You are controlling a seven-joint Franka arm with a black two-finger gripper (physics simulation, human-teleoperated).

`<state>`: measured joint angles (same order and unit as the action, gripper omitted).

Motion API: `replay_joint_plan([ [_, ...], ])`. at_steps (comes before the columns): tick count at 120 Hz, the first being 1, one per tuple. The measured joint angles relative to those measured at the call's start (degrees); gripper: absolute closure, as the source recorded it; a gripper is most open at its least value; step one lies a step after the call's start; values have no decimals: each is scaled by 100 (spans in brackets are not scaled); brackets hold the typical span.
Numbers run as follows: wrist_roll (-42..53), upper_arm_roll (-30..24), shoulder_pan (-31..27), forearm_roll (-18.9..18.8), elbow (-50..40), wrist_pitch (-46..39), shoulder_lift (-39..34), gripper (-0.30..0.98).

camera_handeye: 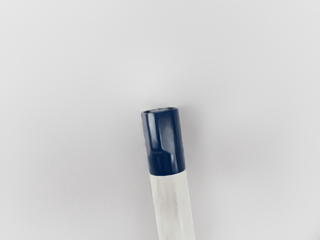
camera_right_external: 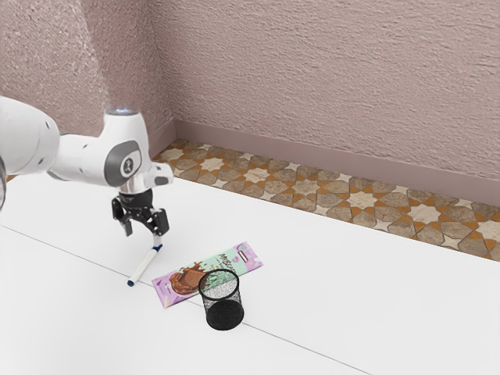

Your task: Put the marker into the pen holder.

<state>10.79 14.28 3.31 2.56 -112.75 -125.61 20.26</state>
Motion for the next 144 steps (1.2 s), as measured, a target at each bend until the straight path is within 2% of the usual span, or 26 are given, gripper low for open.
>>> replay_joint_plan([
  [35, 245, 13, 4, 94, -34, -471, 302, 2],
  [89, 457, -13, 8, 117, -4, -694, 407, 45],
  [116, 519, -22, 5, 114, -6, -757, 431, 54],
  [144, 561, -49, 12, 168, -11, -797, 440, 56],
])
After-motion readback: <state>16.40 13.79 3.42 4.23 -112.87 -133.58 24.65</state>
